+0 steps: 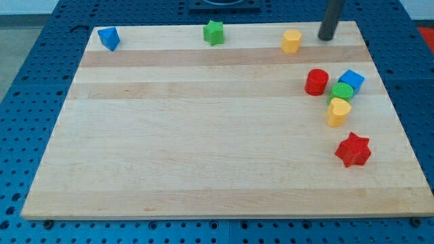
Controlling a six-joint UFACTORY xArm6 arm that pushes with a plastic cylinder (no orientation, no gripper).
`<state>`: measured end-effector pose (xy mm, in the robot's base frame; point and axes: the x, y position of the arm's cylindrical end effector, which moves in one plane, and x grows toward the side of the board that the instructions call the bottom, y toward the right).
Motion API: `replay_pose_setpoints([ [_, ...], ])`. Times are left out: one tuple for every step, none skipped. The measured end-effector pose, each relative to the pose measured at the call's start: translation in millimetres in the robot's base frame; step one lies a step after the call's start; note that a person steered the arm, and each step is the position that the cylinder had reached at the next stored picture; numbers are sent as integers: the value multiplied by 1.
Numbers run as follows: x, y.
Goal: Move the yellow hexagon towards center
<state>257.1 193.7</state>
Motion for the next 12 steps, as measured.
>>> replay_pose_setpoints([
  [28,-46],
  [33,-49],
  [11,3],
  [-23,28],
  [-48,19],
  [-49,-25],
  [-26,-73],
  [28,-117],
  [59,-135],
  [37,-119],
  [7,-91],
  [-8,-59],
])
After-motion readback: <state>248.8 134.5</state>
